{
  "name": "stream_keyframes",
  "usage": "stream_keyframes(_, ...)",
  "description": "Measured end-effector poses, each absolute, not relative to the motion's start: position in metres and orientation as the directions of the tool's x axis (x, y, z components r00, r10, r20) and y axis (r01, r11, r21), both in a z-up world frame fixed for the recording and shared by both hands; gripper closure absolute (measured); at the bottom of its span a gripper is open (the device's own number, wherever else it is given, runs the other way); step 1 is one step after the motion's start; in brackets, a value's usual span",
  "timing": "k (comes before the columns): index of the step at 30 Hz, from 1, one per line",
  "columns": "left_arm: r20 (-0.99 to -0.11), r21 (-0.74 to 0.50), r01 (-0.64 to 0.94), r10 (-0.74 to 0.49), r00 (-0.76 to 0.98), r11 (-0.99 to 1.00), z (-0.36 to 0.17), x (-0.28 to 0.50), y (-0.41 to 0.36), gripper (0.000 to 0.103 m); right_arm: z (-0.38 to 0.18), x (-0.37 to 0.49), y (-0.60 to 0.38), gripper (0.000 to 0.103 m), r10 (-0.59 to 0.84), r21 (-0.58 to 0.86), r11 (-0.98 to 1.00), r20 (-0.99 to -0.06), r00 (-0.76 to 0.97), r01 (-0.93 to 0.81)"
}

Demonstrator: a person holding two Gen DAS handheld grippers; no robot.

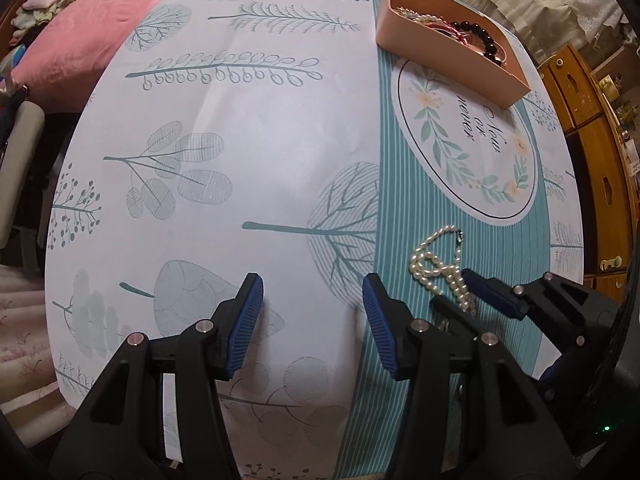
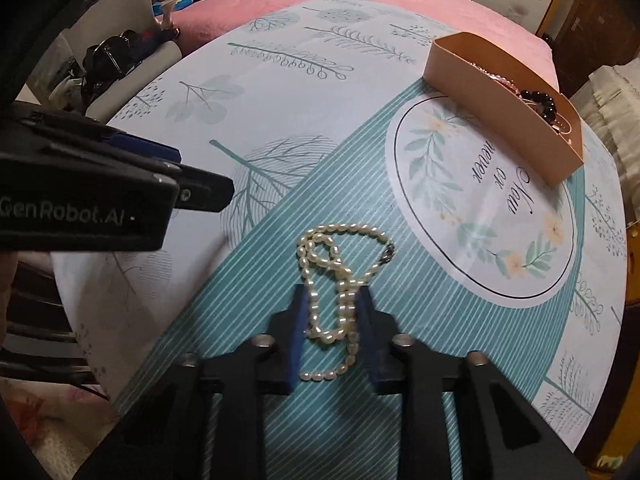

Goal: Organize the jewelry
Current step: 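Lift the pearl necklace into the pink tray and open the right gripper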

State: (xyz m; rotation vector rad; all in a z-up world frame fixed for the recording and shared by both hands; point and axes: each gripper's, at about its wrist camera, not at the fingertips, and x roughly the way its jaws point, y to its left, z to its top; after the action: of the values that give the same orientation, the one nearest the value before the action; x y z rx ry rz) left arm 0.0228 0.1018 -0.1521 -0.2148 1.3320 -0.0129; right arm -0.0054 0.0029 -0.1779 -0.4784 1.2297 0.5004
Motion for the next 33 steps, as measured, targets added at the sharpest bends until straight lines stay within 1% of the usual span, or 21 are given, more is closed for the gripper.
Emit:
stream_keyframes(1,-0.962,-0.165,-0.114,-0.134,0.239,0.98,-0.152,0.023,0.101,0.054,-0.177,-0.006,0.001,0.089,0.104,-0.069,0.802,-0.962,0.253,-0.594)
stream_keyframes(5,-0.96,-0.168,-0.114,-0.136,0.244,0.979,-0.151,0.023,0.103,0.054,-0.173,0.003,-0.014,0.091,0.17,0.034,0.836,-0.965,0.199,-0.547)
stream_keyframes(7,-0.959,-0.171,-0.118,-0.138,0.246,0.978,-0.15,0.023,0.105,0.054,-0.168,0.01,-0.027,0.098,0.235,0.122,0.856,-0.957,0.169,-0.502)
stream_keyframes(11,-0.958,-0.178,-0.12,-0.144,0.249,0.977,-0.148,0.024,0.106,0.054,-0.158,0.022,-0.046,0.098,0.294,0.202,0.881,-0.942,0.16,-0.429)
stream_keyframes(17,-0.951,-0.197,-0.109,-0.163,0.262,0.974,-0.138,0.028,0.104,0.054,-0.125,0.037,-0.059,0.098,0.34,0.24,0.886,-0.918,0.204,-0.397)
stream_keyframes(27,-0.913,-0.259,-0.083,-0.216,0.346,0.962,-0.098,0.058,0.1,0.054,-0.023,0.079,-0.068,0.098,0.402,0.272,0.883,-0.857,0.321,-0.381)
stream_keyframes(33,-0.893,-0.273,-0.062,-0.229,0.386,0.96,-0.074,0.081,0.099,0.054,0.061,0.119,-0.071,0.098,0.448,0.293,0.877,-0.785,0.428,-0.381)
